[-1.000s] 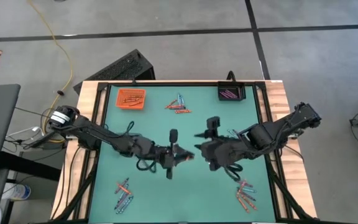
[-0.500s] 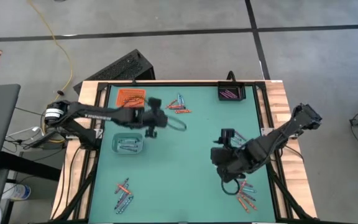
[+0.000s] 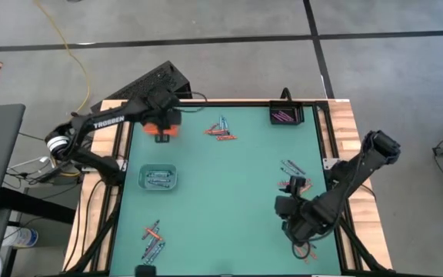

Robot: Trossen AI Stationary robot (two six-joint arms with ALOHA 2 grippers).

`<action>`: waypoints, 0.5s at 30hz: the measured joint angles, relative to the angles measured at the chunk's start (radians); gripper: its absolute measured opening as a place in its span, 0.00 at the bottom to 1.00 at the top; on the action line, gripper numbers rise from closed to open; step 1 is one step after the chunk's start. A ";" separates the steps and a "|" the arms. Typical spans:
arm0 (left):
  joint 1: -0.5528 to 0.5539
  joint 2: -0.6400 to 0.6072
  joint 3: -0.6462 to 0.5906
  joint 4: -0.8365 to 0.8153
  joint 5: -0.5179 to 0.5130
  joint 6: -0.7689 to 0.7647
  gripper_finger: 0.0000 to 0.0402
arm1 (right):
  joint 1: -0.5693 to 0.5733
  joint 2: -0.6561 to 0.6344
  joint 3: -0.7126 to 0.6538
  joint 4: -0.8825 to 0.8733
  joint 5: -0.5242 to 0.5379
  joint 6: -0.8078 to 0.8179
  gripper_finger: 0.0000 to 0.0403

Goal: Sort crayons
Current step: Put the orange crayon into the orange basket

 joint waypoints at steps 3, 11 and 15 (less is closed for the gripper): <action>0.082 0.000 0.000 -0.034 0.008 0.027 0.03 | 0.021 0.000 -0.018 0.009 0.004 0.041 0.63; 0.197 0.001 -0.004 -0.052 0.097 0.076 0.04 | 0.031 0.000 -0.036 0.056 0.028 0.050 0.63; 0.212 0.002 -0.031 -0.054 0.120 0.087 0.06 | 0.024 0.000 -0.036 0.056 0.029 0.050 0.63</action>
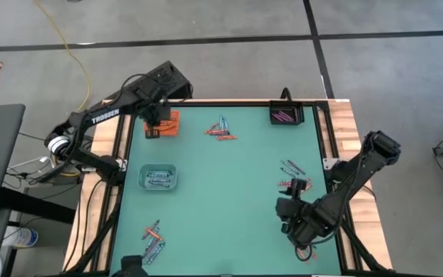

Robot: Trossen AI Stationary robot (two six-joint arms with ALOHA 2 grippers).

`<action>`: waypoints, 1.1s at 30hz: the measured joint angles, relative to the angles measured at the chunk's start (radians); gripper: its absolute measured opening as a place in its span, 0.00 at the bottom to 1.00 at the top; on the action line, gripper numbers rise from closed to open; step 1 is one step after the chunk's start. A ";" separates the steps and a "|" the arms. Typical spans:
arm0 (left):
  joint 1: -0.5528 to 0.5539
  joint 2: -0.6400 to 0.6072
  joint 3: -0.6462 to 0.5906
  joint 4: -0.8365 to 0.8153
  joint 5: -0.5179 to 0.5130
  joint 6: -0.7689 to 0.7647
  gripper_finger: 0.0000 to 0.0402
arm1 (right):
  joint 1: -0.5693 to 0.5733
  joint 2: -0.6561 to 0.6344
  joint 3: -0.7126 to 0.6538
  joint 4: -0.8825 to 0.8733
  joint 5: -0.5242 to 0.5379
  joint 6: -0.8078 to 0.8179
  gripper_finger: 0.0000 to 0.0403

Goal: Sort crayons
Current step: Put the orange crayon into the orange basket

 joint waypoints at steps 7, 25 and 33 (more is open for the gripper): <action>0.002 0.001 -0.025 0.001 0.001 -0.005 0.18 | -0.012 0.000 0.000 0.009 0.000 0.000 0.63; -0.084 -0.049 -0.026 -0.013 -0.001 -0.153 0.27 | 0.001 0.000 0.000 0.023 -0.066 -0.008 0.63; -0.291 -0.158 -0.026 -0.013 0.038 -0.252 0.27 | 0.083 0.000 0.000 0.015 -0.197 -0.005 0.63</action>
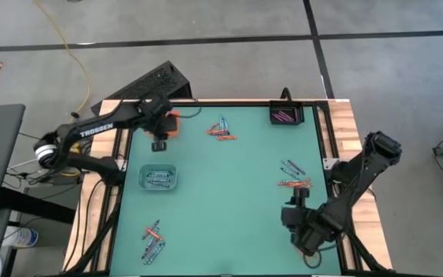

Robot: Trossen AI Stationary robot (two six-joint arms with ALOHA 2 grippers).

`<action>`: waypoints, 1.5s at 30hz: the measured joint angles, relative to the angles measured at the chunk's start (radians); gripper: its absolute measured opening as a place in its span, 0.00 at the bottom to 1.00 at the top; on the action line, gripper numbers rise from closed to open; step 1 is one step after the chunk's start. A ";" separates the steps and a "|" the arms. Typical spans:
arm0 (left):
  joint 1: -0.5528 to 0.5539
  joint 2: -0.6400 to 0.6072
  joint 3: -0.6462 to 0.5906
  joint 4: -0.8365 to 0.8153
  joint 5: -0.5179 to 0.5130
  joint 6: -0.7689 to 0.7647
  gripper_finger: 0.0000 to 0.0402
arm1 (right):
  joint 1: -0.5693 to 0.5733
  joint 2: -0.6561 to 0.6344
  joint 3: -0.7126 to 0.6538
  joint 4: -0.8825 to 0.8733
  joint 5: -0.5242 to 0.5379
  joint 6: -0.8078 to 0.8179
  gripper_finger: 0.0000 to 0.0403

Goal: Sort crayons
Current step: Put the orange crayon into the orange basket

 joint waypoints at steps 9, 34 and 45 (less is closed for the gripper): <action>-0.329 -0.014 0.000 0.045 0.024 -0.184 0.27 | 0.167 0.000 -0.025 -0.008 -0.121 -0.162 0.63; -0.921 0.291 0.114 0.546 0.014 -0.328 0.27 | 0.137 0.000 -0.170 0.221 -0.230 -0.453 0.58; -0.954 0.371 0.177 0.546 0.013 -0.308 0.27 | 0.128 0.001 -0.251 0.261 -0.314 -0.407 0.53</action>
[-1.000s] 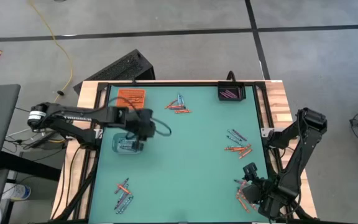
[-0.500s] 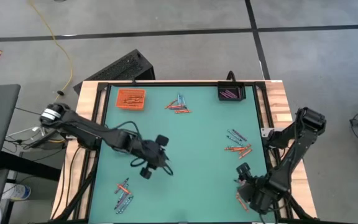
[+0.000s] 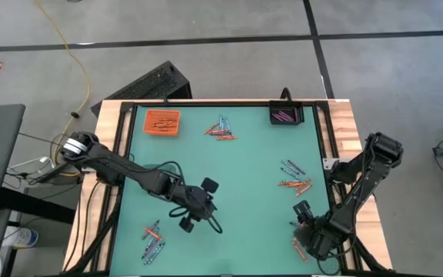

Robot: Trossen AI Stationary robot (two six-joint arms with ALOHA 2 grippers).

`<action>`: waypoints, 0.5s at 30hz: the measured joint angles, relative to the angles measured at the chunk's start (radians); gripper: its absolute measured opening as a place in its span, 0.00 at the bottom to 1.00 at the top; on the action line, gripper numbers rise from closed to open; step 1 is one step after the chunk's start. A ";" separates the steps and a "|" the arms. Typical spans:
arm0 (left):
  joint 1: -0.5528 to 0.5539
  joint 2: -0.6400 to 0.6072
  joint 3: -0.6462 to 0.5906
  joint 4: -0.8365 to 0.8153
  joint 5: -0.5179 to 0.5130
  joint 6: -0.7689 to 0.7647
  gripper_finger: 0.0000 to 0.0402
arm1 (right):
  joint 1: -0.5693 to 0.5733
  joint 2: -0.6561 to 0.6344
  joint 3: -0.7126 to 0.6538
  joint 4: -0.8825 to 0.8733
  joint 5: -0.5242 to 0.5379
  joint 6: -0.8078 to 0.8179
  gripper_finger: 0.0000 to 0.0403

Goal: Sort crayons
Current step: Put the orange crayon into the orange basket

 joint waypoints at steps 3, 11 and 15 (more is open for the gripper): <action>0.000 0.000 0.000 0.001 0.000 -0.005 0.27 | 0.002 0.000 0.001 -0.003 0.004 0.015 0.52; 0.000 0.000 0.000 0.021 0.000 -0.003 0.27 | -0.007 0.000 -0.039 0.032 -0.020 0.016 0.45; -0.003 0.000 0.000 0.023 0.000 -0.012 0.27 | -0.014 0.000 -0.064 0.046 -0.037 0.018 0.40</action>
